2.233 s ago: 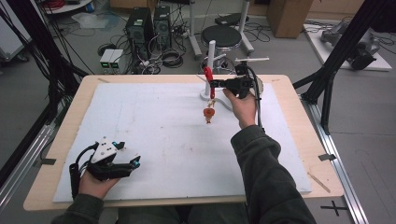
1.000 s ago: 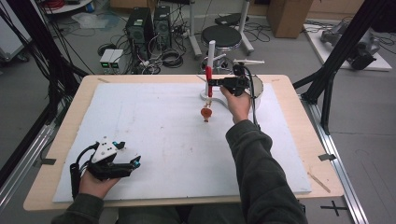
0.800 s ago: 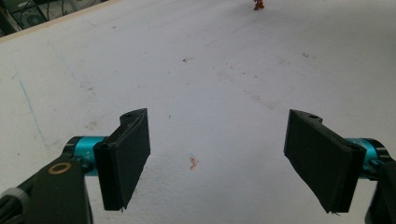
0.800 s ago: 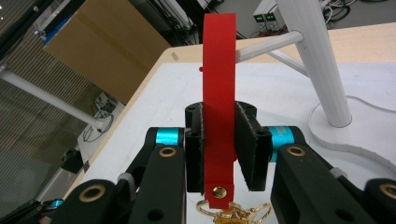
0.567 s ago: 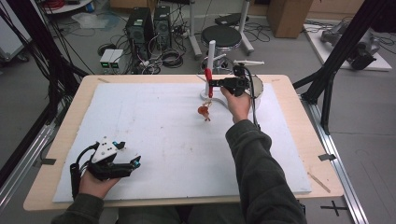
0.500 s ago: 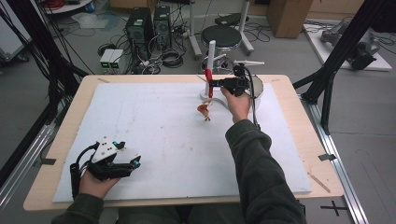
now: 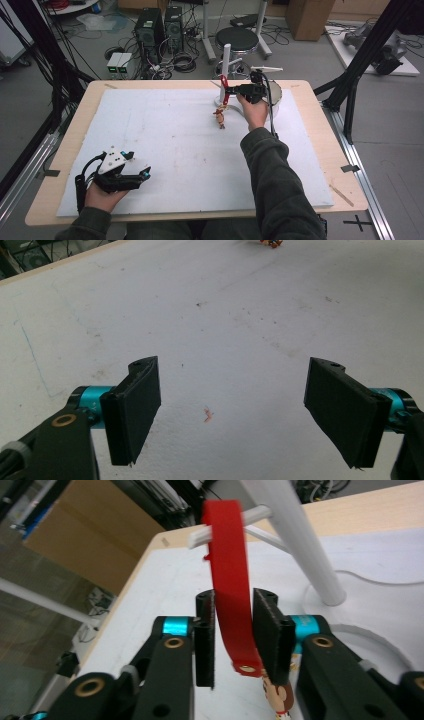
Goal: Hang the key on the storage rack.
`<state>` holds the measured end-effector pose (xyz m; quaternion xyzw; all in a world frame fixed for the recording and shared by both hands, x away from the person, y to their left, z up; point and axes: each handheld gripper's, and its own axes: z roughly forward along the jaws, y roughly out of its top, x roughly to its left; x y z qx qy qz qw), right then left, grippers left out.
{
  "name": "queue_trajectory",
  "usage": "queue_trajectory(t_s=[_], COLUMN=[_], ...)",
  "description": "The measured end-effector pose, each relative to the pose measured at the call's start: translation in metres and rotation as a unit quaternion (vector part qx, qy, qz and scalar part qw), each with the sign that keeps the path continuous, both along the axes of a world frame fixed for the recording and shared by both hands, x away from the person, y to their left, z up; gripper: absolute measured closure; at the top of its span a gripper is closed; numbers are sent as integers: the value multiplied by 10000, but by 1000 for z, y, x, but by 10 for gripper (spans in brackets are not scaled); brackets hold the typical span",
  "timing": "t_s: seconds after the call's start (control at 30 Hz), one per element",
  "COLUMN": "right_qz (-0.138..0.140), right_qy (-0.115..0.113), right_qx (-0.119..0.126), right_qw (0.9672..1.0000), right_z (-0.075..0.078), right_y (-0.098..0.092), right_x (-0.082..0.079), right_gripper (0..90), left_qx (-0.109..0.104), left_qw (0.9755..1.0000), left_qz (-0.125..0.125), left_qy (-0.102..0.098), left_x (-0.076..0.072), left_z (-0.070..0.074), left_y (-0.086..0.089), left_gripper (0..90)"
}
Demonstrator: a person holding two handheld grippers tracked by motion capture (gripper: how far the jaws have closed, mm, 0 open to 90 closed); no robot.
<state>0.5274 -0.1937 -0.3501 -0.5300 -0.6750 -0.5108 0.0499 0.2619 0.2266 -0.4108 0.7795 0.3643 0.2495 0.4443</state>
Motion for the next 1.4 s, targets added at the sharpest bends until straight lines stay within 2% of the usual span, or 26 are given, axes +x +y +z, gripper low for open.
queue_trajectory(t_s=[0.1,0.43,0.8,1.17,1.4], right_qz=[-48,-192,-130,-4,106], right_qy=[33,-60,-145,-250,-525], right_qx=[-26,-141,-213,-365,-611], right_qw=[10000,9997,9996,9990,9967], right_z=[-1,2,5,2,12], right_y=[-2,-10,-14,-18,-17], right_x=[0,-1,-4,-14,-22], right_gripper=[656,634,620,562,528], left_qx=[-2,17,34,19,26], left_qw=[10000,10000,10000,10000,10000], left_qz=[-7,-5,4,-15,-30], left_qy=[-6,-5,13,-1,-11], left_x=[0,0,1,0,-1], left_z=[0,0,-1,0,0], left_y=[0,0,-1,-1,-1], left_gripper=[229,229,229,229,228])
